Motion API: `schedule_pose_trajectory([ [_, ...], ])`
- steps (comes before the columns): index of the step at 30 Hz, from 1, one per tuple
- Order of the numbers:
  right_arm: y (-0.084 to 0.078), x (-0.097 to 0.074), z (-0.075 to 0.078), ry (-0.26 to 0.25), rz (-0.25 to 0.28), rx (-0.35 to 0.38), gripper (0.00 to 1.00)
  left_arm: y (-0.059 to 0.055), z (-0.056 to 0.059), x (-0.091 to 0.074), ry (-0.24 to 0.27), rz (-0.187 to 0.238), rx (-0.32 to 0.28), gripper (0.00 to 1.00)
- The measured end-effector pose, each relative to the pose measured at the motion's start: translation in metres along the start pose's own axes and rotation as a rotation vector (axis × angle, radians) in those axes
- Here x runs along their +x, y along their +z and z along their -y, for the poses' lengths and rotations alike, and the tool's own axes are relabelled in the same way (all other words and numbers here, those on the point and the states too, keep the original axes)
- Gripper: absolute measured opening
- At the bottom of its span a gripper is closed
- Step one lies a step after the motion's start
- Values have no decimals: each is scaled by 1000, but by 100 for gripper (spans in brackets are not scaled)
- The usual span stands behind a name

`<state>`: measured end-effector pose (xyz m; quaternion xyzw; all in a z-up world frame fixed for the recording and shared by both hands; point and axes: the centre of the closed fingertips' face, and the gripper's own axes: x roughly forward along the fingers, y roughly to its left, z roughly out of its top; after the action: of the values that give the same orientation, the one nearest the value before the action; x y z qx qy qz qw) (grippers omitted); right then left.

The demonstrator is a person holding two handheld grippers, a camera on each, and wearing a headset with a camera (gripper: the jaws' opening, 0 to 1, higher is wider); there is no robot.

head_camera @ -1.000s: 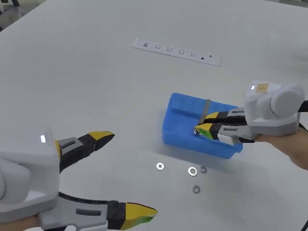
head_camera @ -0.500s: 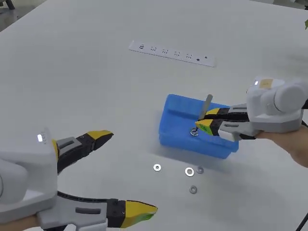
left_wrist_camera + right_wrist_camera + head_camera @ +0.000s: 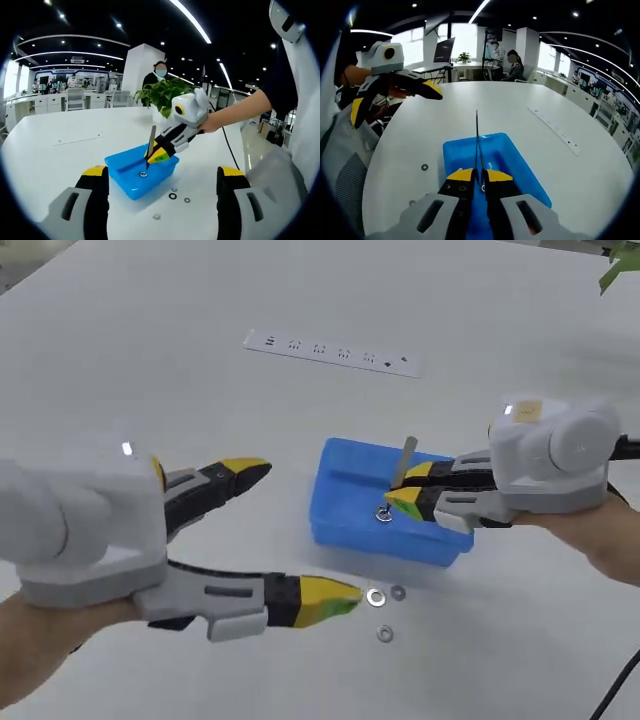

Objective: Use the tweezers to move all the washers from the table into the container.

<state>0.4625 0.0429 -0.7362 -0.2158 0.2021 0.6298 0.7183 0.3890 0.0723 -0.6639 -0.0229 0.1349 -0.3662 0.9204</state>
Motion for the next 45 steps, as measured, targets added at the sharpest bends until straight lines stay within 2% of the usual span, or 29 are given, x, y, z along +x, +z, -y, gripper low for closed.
schedule_pose_trajectory([
  [3,-2,-1,2,-1,-1,-5,9,6,-7,15,-37,-9,18,89],
  [6,-3,-2,1,0,-5,-11,9,12,-8,32,-100,-27,61,80],
  [8,-4,-3,1,2,-9,-20,9,18,-11,41,-111,-16,87,75],
  [9,-4,-3,1,3,-9,-22,9,24,-13,47,-112,5,110,73],
  [11,-3,-4,-1,9,-9,-30,9,28,-13,57,-145,5,112,67],
  [14,-3,-4,-5,19,-13,-47,9,28,-12,67,-183,-11,153,54],
  [16,-4,-3,-5,23,-14,-57,9,23,-9,76,-216,-35,123,51],
  [17,-4,-2,-5,26,-17,-63,9,19,-3,78,-250,-46,107,50],
  [18,-5,-2,-6,30,-18,-66,9,14,0,81,-268,-67,138,48],
  [19,-5,-2,-7,35,-19,-71,9,10,-3,84,-253,-85,181,46],
  [22,-4,0,-11,47,-22,-85,9,6,0,85,-278,-95,161,38],
  [30,-7,3,-19,79,-39,-116,9,17,0,77,-301,-60,148,16],
  [32,-6,4,-19,82,-38,-118,9,16,2,75,-319,-69,159,8],
  [36,-7,6,-24,96,-54,-155,9,12,9,71,-351,-98,199,8],
  [37,-8,6,-24,96,-56,-158,9,11,6,71,-340,-106,264,7],
  [38,-7,6,-24,94,-58,-162,10,11,6,71,-338,-109,286,6],
  [45,-1,4,-18,61,-53,-186,12,20,6,74,-312,-104,349,4],
])
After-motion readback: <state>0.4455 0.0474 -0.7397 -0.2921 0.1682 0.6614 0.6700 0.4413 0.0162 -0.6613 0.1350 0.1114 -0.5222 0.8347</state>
